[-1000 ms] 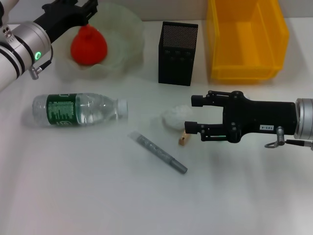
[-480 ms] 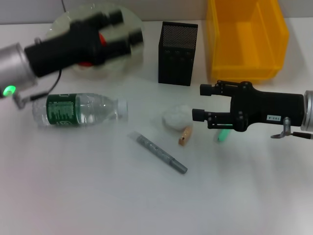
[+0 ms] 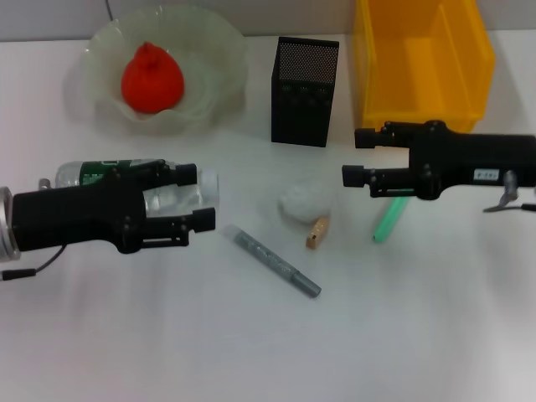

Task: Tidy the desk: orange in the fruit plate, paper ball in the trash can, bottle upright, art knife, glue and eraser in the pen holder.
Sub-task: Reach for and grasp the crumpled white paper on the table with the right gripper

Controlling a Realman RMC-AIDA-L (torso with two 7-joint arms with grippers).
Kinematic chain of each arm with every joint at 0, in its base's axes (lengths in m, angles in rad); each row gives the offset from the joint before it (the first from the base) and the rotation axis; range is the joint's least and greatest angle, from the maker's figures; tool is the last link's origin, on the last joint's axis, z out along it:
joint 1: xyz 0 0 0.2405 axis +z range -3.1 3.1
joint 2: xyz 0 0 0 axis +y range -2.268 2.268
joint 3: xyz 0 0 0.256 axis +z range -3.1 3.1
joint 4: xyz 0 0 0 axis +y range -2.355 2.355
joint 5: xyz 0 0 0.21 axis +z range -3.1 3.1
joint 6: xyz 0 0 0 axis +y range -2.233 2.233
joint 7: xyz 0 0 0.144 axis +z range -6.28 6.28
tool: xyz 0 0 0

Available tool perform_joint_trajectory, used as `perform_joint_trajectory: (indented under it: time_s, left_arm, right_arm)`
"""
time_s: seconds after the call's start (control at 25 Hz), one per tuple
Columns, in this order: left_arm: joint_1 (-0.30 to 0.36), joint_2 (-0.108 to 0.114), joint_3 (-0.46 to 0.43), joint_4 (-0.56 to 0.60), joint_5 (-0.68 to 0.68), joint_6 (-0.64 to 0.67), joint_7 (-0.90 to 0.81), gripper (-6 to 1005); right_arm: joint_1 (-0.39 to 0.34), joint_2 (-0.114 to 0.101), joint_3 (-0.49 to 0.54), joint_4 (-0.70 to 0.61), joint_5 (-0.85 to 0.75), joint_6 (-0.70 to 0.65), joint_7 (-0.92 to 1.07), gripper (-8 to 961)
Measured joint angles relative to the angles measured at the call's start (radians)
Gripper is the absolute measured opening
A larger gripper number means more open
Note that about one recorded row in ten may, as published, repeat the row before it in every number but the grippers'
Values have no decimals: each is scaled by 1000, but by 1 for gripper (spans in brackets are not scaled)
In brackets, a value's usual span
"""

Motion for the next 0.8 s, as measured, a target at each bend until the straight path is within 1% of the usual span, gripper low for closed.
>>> perform_joint_trajectory:
  time_s: [0.08, 0.12, 0.16, 0.28, 0.32, 0.36, 0.48, 0.52, 0.56, 0.64, 0.8]
  left_arm:
    - [2, -3, -1, -2, 7, 0, 7, 844]
    - [2, -14, -1, -3, 19, -3, 21, 844]
    - [2, -15, 0, -2, 19, -3, 22, 844]
    - [-5, -25, 7, -3, 32, -16, 28, 844]
    - [-5, -26, 7, -3, 33, -16, 29, 844]
    - [-6, -28, 6, -3, 39, -18, 30, 844]
    - [-10, -32, 2, -2, 51, -20, 31, 844]
    - [-11, -32, 3, -2, 51, -21, 31, 844]
    - [-11, -33, 4, -2, 51, -23, 31, 844]
    - [-14, -33, 8, -2, 52, -29, 31, 844]
    - [-16, -33, 8, -2, 57, -39, 30, 843]
  right_arm:
    - [22, -11, 5, -63, -51, -43, 104, 764]
    - [39, -20, 7, -98, -91, -71, 166, 764]
    - [57, -28, 9, -127, -127, -93, 224, 764]
    - [125, -53, 24, -183, -254, -140, 366, 764]
    - [170, -63, 42, -193, -326, -154, 422, 764]
    - [170, -63, 42, -193, -326, -154, 422, 764]
    - [230, -68, 46, -195, -406, -148, 468, 764]
    - [265, -67, 36, -195, -449, -129, 489, 764]
    - [265, -67, 36, -195, -449, -129, 489, 764]
    - [294, -62, 14, -195, -480, -110, 507, 764]
    - [340, -56, -81, -195, -516, -58, 530, 763]
